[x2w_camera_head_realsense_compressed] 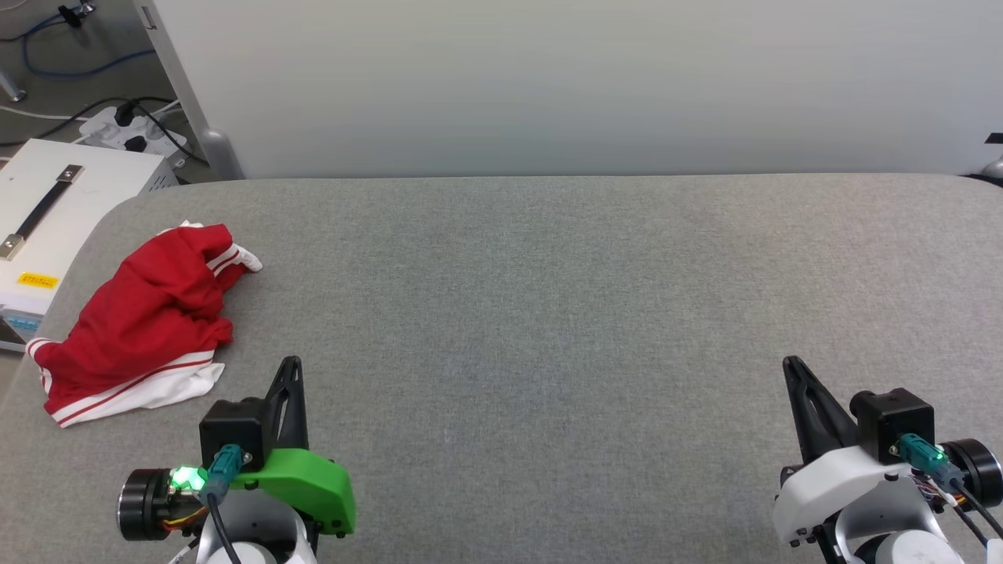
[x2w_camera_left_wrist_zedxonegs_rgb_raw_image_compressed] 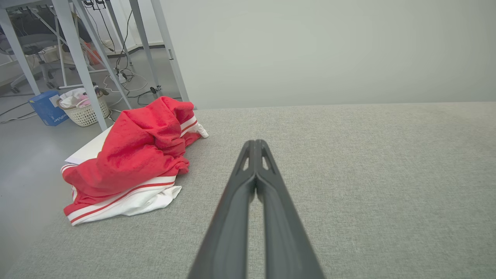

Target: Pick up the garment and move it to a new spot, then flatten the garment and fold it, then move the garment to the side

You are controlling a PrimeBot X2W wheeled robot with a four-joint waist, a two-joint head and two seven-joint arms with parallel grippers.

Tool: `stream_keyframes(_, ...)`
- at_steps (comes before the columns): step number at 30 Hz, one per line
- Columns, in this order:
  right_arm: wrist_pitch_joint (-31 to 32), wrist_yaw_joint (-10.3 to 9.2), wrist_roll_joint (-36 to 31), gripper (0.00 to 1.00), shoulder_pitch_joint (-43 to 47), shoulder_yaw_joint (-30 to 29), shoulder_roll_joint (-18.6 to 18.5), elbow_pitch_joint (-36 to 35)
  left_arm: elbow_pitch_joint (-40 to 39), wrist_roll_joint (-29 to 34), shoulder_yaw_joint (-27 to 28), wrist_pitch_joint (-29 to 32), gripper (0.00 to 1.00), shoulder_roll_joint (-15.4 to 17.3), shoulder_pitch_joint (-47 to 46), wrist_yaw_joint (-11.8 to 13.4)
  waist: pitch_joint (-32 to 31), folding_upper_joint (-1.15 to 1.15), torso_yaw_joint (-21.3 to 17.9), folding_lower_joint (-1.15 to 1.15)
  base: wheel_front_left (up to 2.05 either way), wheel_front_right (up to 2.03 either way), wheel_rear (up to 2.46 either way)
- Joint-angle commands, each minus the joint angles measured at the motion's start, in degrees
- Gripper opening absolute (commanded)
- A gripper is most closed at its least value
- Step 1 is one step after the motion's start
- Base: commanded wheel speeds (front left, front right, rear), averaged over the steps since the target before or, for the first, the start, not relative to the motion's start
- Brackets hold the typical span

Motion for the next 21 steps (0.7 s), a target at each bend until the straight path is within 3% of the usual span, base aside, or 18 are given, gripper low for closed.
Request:
stream_keyframes(1,0.16,-0.04,-0.55,0.0,-0.93,0.03,0.0,0.12,-0.13,0.54,0.08,-0.05,0.0,-0.26,0.01,0.25,0.0,0.0,0.0,0.0,0.0,0.0,0.0)
stream_keyframes(21,0.16,-0.04,-0.55,0.0,-0.93,0.03,0.0,0.12,-0.13,0.54,0.08,-0.05,0.0,-0.26,0.01,0.25,0.0,0.0,0.0,0.0,0.0,0.0,0.0)
